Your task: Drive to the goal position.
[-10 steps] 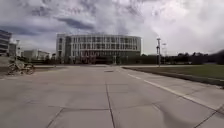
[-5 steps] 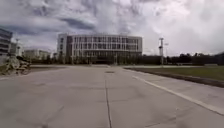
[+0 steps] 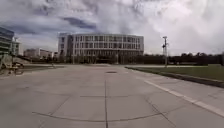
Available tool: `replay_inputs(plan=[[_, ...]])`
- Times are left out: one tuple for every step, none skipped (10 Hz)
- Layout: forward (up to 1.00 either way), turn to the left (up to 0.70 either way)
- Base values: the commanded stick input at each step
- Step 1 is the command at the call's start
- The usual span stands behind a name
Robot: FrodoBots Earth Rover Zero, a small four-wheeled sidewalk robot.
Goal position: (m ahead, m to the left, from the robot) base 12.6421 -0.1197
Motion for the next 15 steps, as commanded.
replay_inputs(plan=[[1.00, 0.00], [1.00, 0.00], [1.00, 0.00], [1.00, 0.07], [1.00, 0.24], [1.00, 0.40], [1.00, 0.40], [1.00, 0.40], [1.00, 0.40], [1.00, 0.40], [1.00, 0.37], [1.00, 0.10], [1.00, 0.00], [1.00, -0.25], [1.00, -0.40]])
